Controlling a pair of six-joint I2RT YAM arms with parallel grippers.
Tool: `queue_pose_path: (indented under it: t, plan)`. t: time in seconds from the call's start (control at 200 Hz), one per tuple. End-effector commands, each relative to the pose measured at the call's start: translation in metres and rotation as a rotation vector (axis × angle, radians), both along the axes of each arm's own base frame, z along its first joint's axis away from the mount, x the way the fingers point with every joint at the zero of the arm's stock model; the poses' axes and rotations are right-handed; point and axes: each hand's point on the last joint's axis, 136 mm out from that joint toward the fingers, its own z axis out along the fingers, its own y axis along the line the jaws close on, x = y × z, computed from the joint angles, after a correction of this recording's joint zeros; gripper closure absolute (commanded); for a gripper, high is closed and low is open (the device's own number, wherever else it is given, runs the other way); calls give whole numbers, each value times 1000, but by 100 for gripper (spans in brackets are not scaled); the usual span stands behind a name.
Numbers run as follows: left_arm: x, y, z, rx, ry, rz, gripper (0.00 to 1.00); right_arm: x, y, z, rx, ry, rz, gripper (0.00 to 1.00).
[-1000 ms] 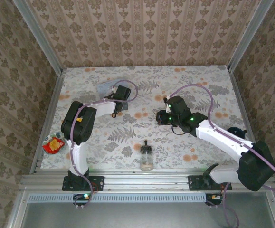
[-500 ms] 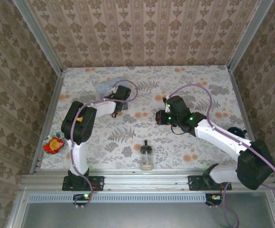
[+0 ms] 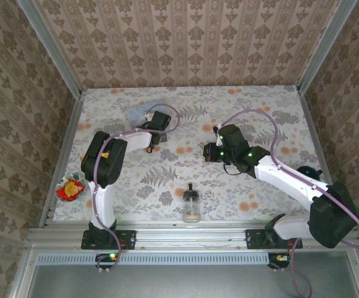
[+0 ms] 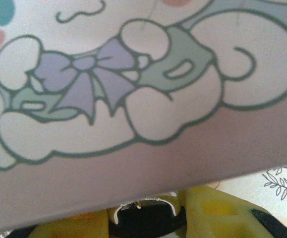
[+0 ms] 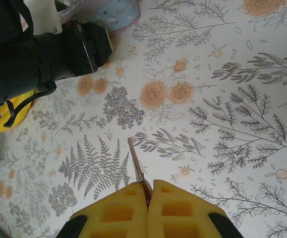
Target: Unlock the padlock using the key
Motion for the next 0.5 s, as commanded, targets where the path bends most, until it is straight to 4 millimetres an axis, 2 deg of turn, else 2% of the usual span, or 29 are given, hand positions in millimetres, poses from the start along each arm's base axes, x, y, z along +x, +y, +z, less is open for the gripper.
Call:
queue_pose_path:
  t: [0.0,0.08,0.27,0.495]
  plan:
    - [9,3,5,-7,-40,29,72,1,0,-7,7,17,-7,100]
    - [7,0,7,-11,-45,20,77,1,-1,-10,2,23,-7,100]
    - [-1,-14,12,-22,-50,-24,78,-1,-4,-16,-12,31,-12,100]
    - [-30,-38,27,-66,-46,-52,79,-7,-12,-26,-43,48,-20,100]
